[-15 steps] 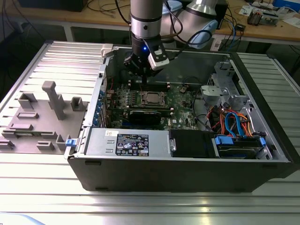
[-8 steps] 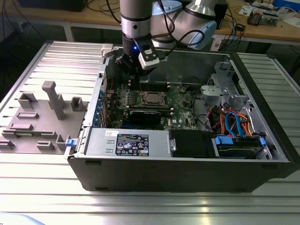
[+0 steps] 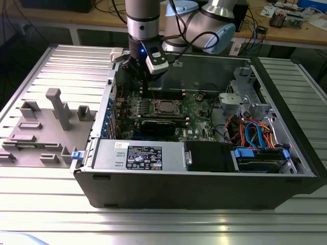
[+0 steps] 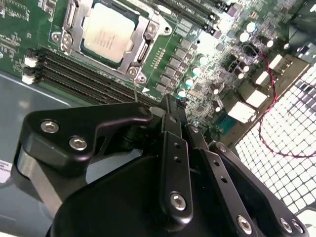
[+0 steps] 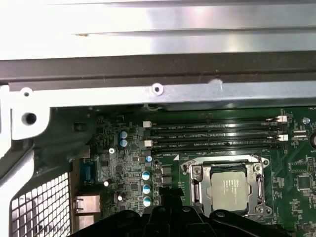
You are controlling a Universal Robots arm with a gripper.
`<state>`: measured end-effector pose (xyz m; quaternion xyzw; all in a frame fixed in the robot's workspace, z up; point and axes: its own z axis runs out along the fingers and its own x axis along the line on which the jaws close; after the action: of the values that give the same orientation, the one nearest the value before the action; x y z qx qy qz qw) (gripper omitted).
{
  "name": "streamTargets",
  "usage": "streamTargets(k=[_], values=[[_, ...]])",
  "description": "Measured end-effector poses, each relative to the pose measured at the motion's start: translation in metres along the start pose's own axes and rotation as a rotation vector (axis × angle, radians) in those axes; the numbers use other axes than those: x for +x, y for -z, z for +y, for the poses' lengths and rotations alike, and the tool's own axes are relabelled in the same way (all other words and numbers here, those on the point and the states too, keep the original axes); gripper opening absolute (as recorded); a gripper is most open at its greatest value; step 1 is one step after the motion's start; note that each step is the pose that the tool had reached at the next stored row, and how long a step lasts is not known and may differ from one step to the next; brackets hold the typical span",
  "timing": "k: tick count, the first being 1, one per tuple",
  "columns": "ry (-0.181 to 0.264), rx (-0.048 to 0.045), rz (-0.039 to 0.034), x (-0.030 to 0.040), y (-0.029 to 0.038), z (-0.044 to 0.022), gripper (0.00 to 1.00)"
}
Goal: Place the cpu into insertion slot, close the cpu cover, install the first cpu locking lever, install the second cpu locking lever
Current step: 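Install the first cpu locking lever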
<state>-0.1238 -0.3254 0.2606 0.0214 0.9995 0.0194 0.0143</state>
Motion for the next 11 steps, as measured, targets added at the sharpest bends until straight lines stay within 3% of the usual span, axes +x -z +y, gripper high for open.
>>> streamTargets(k=[6, 11], values=[[0.0, 0.0005, 0.0002, -0.0001, -0.0006, 0.0124, 0.11], [0.0, 0.0046, -0.0001, -0.0068, -0.001, 0.0169, 0.11]])
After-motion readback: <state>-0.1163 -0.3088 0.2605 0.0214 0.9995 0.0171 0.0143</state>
